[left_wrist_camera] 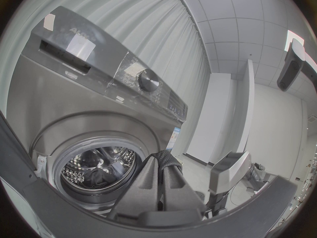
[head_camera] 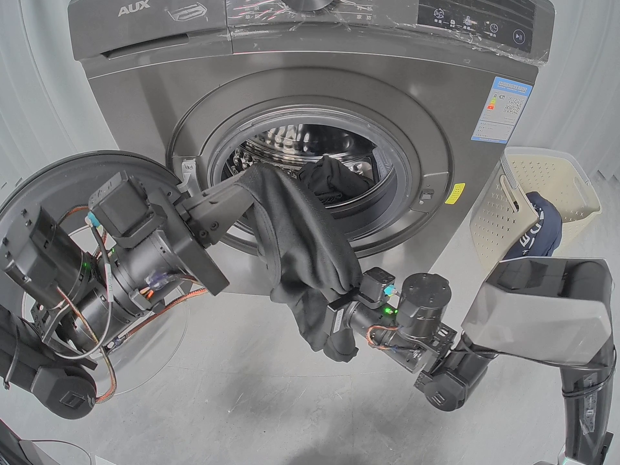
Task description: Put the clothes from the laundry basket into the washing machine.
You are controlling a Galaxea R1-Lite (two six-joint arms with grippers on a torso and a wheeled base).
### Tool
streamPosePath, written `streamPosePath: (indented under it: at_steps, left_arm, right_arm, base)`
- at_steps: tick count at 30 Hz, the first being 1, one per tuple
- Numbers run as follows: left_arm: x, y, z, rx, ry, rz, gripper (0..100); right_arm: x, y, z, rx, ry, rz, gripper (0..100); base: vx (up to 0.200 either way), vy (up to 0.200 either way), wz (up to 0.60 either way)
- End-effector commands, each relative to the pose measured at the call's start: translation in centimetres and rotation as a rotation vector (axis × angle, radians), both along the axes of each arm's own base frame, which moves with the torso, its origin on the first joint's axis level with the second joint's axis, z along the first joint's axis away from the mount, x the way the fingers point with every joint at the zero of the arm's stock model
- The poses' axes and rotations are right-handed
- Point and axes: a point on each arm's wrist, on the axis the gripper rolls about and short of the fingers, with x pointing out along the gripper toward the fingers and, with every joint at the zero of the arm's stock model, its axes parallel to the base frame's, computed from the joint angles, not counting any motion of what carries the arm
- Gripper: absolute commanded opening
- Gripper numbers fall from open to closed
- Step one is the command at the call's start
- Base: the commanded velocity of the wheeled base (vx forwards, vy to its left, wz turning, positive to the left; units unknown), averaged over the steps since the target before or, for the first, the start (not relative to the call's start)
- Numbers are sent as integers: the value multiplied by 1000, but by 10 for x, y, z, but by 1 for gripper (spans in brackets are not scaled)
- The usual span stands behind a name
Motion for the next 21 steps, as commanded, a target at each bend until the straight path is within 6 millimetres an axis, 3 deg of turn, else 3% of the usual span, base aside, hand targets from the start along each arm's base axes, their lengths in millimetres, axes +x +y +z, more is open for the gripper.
streamPosePath:
  at_steps: [1, 9, 17, 21]
  left_arm:
    - [17, 3, -20, 45, 59, 52, 0]
    - [19, 6, -40, 95, 128, 66, 0]
    - [20, 6, -57, 144, 175, 70, 0]
    - [20, 6, -63, 166, 183, 76, 0]
  right_arm:
    - [-26, -27, 37, 12, -17, -2, 0]
    - [-55, -60, 52, -2, 17, -6, 0]
    - [-64, -68, 70, 28, -19, -15, 0]
    - [-62, -70, 69, 26, -15, -22, 0]
  base:
    - [0, 0, 0]
    - [0, 0, 0]
    - [0, 0, 0]
    - [0, 0, 0]
